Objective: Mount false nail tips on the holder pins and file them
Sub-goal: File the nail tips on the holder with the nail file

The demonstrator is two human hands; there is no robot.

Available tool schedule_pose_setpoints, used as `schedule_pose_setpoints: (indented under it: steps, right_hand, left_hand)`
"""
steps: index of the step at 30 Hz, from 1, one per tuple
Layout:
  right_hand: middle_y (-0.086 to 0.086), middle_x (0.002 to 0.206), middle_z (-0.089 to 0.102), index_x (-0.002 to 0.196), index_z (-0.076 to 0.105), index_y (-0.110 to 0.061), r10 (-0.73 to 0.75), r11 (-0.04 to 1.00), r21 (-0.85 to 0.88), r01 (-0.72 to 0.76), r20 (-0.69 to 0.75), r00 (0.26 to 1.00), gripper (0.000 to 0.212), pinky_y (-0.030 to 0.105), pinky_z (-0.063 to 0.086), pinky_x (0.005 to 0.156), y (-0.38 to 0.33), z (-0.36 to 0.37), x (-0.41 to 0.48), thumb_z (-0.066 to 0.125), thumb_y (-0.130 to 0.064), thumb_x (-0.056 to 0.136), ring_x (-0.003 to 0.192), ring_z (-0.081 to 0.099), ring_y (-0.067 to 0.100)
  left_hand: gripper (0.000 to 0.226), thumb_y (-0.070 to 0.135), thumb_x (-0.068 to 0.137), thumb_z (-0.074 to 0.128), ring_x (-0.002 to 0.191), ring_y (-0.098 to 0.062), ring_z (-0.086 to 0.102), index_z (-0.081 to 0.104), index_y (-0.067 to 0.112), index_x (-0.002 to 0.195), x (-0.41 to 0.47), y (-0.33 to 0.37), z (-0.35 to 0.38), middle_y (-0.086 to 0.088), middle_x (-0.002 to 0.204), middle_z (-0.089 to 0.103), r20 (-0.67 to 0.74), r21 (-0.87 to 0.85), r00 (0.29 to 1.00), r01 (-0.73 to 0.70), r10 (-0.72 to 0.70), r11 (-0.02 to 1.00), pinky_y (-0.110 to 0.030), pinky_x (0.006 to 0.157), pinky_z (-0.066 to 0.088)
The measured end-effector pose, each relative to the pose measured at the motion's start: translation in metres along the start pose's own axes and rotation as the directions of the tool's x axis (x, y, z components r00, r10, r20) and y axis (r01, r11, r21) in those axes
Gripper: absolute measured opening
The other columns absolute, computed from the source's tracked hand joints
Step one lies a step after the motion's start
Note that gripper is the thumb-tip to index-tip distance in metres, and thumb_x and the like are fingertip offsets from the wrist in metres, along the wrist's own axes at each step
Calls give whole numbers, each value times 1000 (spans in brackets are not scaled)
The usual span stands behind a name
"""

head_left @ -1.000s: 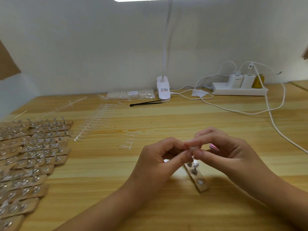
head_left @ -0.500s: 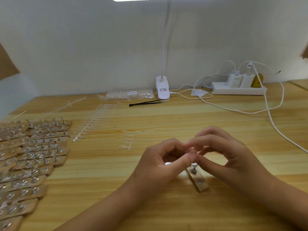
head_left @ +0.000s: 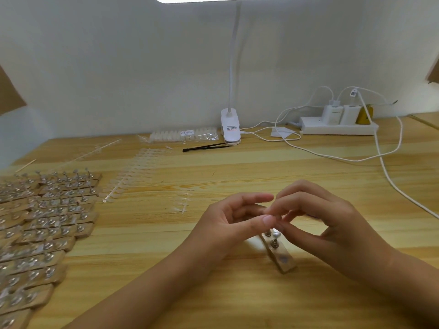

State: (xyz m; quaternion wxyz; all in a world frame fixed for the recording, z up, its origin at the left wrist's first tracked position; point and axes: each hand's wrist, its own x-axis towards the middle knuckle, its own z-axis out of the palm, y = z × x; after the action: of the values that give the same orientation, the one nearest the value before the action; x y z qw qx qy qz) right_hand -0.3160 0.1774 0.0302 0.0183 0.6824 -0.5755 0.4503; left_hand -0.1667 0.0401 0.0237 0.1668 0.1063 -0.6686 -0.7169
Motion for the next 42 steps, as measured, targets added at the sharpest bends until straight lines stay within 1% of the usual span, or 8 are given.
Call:
schedule_pose_setpoints:
  steps: [5, 13, 18, 21, 27, 36, 39, 42]
  right_hand:
    - [-4, 95, 62, 98, 71, -12, 1, 1000, 3, -1, -1, 1000, 13, 27, 55, 73, 1, 1, -1, 68, -12, 85, 84, 66, 12]
    - [-6, 96, 62, 100, 71, -15, -9, 1000, -13, 9, -12, 1000, 13, 27, 55, 74, 0, 2, -1, 70, -15, 87, 86, 66, 13]
    - [-5, 92, 60, 109, 66, -19, -1, 998, -55, 1, -10, 1000, 25, 27, 52, 75, -1, -1, -2, 64, -31, 87, 86, 62, 14]
    - [-6, 90, 57, 97, 69, -17, -26, 996, -82, 26, 10, 1000, 17, 26, 50, 73, -2, -1, -1, 64, -30, 87, 84, 59, 12]
    - [-9, 87, 55, 85, 70, -17, -12, 997, -73, 12, -10, 1000, 13, 12, 41, 71, -2, 0, -1, 64, -27, 87, 80, 54, 4]
    - [-8, 87, 55, 84, 70, -15, -27, 995, -99, 24, -31, 999, 14, 16, 43, 69, -1, 0, -1, 63, -26, 88, 78, 55, 9]
    - [-7, 86, 56, 84, 70, -16, -19, 995, -98, 16, -29, 999, 14, 18, 45, 68, -2, 0, -1, 64, -27, 87, 78, 56, 10]
    - [-8, 85, 56, 83, 69, -19, 0, 997, -79, -1, -18, 1000, 12, 15, 43, 69, -3, -1, 0, 64, -29, 86, 77, 56, 8]
  left_hand:
    - [25, 21, 83, 73, 100, -15, 71, 73, 20, 108, 0, 1, -1, -4, 103, 75, 34, -12, 999, 29, -29, 999, -20, 85, 52]
    - [20, 24, 82, 73, 100, -12, 70, 76, 21, 102, -2, 4, -1, 0, 104, 75, 12, 69, 1000, -16, 16, 998, -16, 84, 50]
    - [21, 27, 79, 76, 94, -7, 70, 77, 20, 99, -3, 6, 0, 1, 97, 76, 12, 66, 1000, -21, 20, 998, -12, 80, 49]
    - [19, 31, 81, 77, 97, -8, 69, 78, 24, 99, -4, 6, 0, 2, 99, 76, 48, 88, 999, -4, 0, 996, -12, 82, 49]
    - [19, 37, 80, 73, 95, -2, 68, 78, 30, 97, -4, 8, 1, 7, 98, 75, 90, 67, 996, 24, -30, 997, -10, 81, 47]
    - [20, 42, 77, 74, 88, 0, 68, 79, 31, 93, -3, 7, 1, 7, 95, 76, 66, 84, 997, 44, -50, 995, -12, 77, 49]
    - [17, 36, 80, 74, 89, 0, 68, 79, 28, 94, -3, 8, 1, 6, 94, 76, 74, 77, 996, 52, -58, 996, -12, 78, 49]
    - [13, 25, 85, 71, 89, 0, 68, 78, 25, 95, -4, 8, 0, 7, 93, 75, 86, 74, 995, 53, -60, 996, -11, 78, 48]
